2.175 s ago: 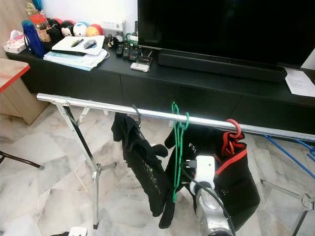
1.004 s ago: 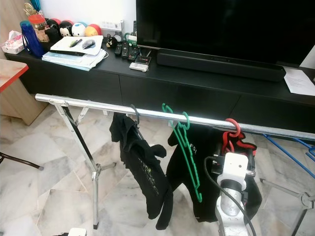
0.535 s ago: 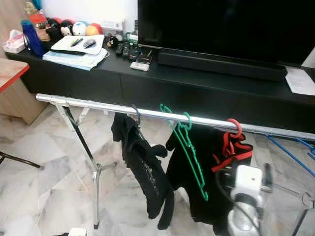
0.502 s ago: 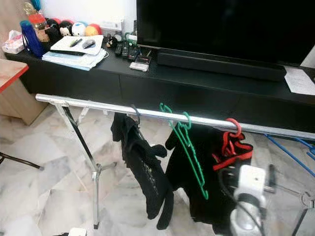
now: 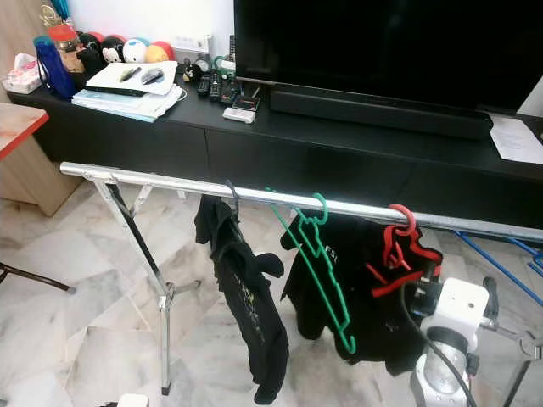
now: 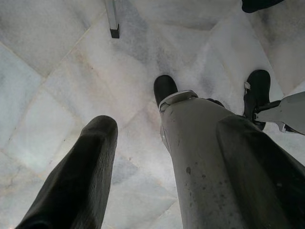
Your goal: Hang hanger
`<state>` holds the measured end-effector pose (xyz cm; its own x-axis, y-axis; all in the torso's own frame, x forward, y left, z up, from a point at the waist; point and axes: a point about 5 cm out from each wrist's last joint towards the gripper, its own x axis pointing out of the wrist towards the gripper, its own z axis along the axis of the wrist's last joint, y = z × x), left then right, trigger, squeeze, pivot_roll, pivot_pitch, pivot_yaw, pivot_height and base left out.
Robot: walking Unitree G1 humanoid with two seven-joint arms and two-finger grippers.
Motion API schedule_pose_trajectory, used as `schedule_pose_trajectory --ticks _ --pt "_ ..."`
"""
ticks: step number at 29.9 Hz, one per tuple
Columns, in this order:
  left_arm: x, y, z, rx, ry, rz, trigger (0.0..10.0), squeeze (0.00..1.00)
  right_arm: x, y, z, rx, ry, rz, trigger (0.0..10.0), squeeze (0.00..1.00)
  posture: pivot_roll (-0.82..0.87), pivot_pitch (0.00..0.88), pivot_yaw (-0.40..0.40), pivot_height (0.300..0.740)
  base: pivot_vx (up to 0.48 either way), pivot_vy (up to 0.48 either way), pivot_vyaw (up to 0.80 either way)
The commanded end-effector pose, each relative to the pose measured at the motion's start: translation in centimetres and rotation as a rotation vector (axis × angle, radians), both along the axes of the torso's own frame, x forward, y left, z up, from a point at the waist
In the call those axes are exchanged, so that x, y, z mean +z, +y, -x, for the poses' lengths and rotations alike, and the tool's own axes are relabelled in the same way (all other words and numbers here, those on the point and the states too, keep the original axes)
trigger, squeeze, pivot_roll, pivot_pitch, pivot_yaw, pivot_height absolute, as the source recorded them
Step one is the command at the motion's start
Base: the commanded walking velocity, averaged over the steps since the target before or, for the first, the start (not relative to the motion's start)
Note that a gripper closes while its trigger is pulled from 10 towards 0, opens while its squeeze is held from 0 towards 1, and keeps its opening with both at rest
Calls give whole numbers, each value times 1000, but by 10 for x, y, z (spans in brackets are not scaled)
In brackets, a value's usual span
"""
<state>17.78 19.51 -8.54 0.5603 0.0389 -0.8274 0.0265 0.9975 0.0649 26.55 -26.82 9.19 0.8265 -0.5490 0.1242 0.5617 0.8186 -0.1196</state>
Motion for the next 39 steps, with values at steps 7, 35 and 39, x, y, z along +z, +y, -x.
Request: schedule_pose_trajectory --ticks 7,35,39 --pt "-8 -1 18 -12 71 5 10000 0 -23 -31 22 -201 159 -96 10000 0 -24 155 -55 740 0 0 0" --pt "-8 -9 14 -19 63 7 10000 0 13 27 23 102 -96 -306 10000 0 -28 162 -50 740 0 0 0" --pt "-8 -11 14 -21 63 9 10000 0 2 31 24 132 -20 -275 10000 0 -28 161 -51 740 0 0 0"
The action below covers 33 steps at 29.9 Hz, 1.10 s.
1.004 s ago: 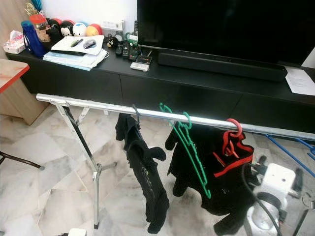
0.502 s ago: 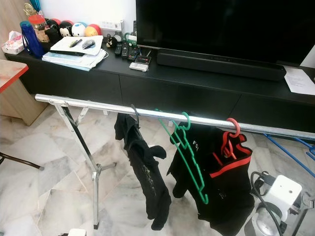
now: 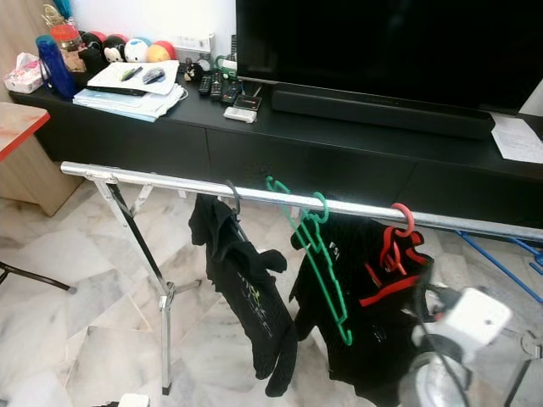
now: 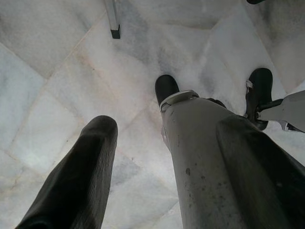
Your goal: Hang hanger
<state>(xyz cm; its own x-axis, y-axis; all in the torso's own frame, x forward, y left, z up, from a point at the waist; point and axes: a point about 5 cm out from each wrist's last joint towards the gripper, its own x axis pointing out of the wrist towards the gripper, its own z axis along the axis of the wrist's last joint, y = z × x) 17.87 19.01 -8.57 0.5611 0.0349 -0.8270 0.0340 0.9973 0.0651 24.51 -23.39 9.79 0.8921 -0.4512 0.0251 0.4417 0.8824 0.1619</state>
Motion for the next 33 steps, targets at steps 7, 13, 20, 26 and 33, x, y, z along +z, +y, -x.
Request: schedule_pose_trajectory --ticks 7,13,20,26,33 --pt "-8 -4 17 -9 64 8 10000 0 -3 -12 -5 -37 60 -2 10000 0 -25 160 -54 740 0 0 0" --pt "-8 -1 18 -5 65 6 10000 0 -12 -17 -12 -41 99 -49 10000 0 -25 160 -51 740 0 0 0" --pt "-8 1 17 -4 64 4 10000 0 -27 -13 -21 -6 173 -111 10000 0 -23 161 -49 740 0 0 0" --pt "-8 5 18 -1 65 1 10000 0 -29 -19 -21 -42 172 -117 10000 0 -23 161 -48 740 0 0 0" --pt "-7 7 18 -3 66 -2 10000 0 -29 -39 -7 -178 142 -97 10000 0 -24 163 -48 740 0 0 0"
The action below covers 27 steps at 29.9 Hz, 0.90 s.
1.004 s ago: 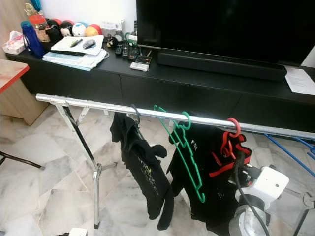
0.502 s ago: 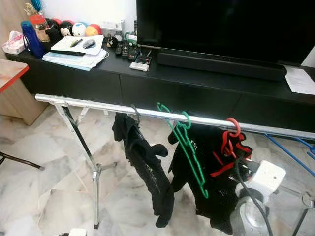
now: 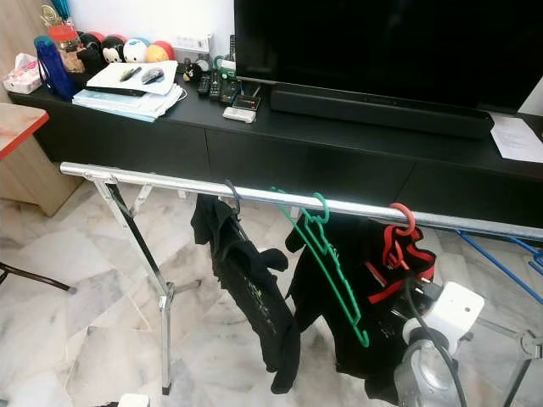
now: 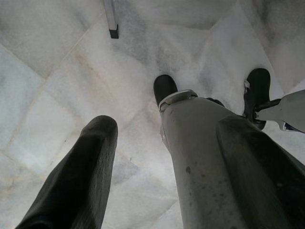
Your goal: Hang hanger
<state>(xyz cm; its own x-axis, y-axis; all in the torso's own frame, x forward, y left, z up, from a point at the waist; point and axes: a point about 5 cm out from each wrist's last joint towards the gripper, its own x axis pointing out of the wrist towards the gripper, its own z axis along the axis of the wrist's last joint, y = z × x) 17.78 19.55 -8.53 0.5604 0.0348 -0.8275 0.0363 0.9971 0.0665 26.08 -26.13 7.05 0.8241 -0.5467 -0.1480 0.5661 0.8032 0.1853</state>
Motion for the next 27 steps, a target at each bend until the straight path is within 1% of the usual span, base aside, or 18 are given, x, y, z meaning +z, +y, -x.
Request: schedule_pose_trajectory --ticks 1,2,4,6,7,9,10,13,18,21,22,25,27 --pt "-7 2 17 -2 65 0 10000 0 -1 -15 13 -83 6 26 10000 0 -26 163 -48 740 0 0 0" --pt "-7 2 17 -2 65 0 10000 0 -1 -15 13 -83 6 26 10000 0 -26 163 -48 740 0 0 0" --pt "-7 1 16 -4 66 0 10000 0 -1 -21 19 -124 8 39 10000 0 -26 163 -48 740 0 0 0" --pt "-7 1 16 -5 66 0 10000 0 -2 -23 21 -144 12 41 10000 0 -26 163 -48 740 0 0 0" --pt "-7 0 16 -7 66 0 10000 0 -4 -28 26 -187 26 36 10000 0 -26 163 -48 740 0 0 0" --pt "-8 0 16 -8 66 1 10000 0 -6 -30 28 -208 32 29 10000 0 -26 163 -48 740 0 0 0" --pt "-8 -1 16 -9 67 2 10000 0 -11 -33 30 -231 56 4 10000 0 -28 160 -48 740 0 0 0" --pt "-8 -2 17 -10 69 5 10000 0 -17 -34 31 -243 83 -25 10000 0 -25 159 -49 740 0 0 0" --pt "-9 -3 19 -9 71 5 10000 0 -13 -30 27 -216 75 7 10000 0 -25 159 -49 740 0 0 0" --pt "-9 -3 19 -8 71 4 10000 0 -3 -28 22 -183 29 42 10000 0 -25 160 -49 740 0 0 0" --pt "-9 -3 20 -7 71 4 10000 0 3 -27 19 -168 -6 57 10000 0 -25 159 -49 740 0 0 0" --pt "-9 -3 20 -7 72 5 10000 0 12 -26 16 -149 -55 66 10000 0 -26 159 -49 740 0 0 0" --pt "-9 -3 19 -8 72 5 10000 0 29 -25 11 -108 -134 108 10000 0 -28 160 -48 740 0 0 0"
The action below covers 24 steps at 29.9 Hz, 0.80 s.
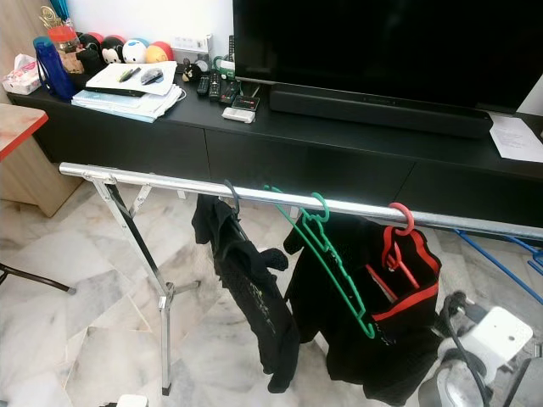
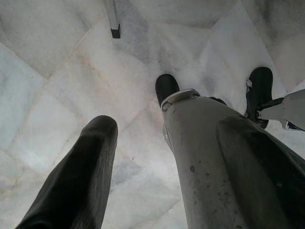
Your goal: Hang hanger
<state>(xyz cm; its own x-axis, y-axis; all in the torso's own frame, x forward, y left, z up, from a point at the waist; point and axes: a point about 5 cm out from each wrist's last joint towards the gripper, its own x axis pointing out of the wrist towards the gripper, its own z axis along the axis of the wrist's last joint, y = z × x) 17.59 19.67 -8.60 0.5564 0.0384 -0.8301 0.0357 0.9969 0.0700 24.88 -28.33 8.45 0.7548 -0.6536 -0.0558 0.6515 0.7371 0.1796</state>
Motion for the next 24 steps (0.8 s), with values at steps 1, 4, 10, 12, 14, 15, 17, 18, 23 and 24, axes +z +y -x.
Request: schedule_pose_trajectory --ticks 1,4,10,12,14,15,17,18,23,24 --pt "-9 -4 18 -9 67 9 10000 0 15 -3 -1 19 -61 51 10000 0 -28 160 -48 740 0 0 0" --pt "-8 -5 17 -9 66 10 10000 0 33 2 -5 89 -130 103 10000 0 -29 164 -47 740 0 0 0" --pt "-8 -7 14 -13 64 12 10000 0 78 33 -15 470 -305 139 10000 0 -35 171 -42 740 0 0 0" --pt "-8 -7 14 -14 63 12 10000 0 83 37 -15 535 -322 132 10000 0 -35 171 -42 740 0 0 0" --pt "-7 -7 14 -16 63 12 10000 0 89 53 -11 799 -304 133 10000 0 -43 172 -41 740 0 0 0" --pt "-7 -7 14 -16 63 12 10000 0 89 53 -11 799 -304 133 10000 0 -43 172 -41 740 0 0 0" --pt "-8 -7 14 -17 63 11 10000 0 84 61 -6 974 -236 127 10000 0 -44 173 -41 740 0 0 0" --pt "-8 -7 14 -17 63 11 10000 0 79 61 -4 1022 -184 142 10000 0 -44 174 -42 740 0 0 0" --pt "-8 -7 14 -13 61 13 10000 0 58 63 3 1178 2 211 10000 0 -41 177 -42 740 0 0 0" --pt "-8 -7 14 -10 60 9 10000 0 55 61 5 1218 43 229 10000 0 -40 178 -42 740 0 0 0"
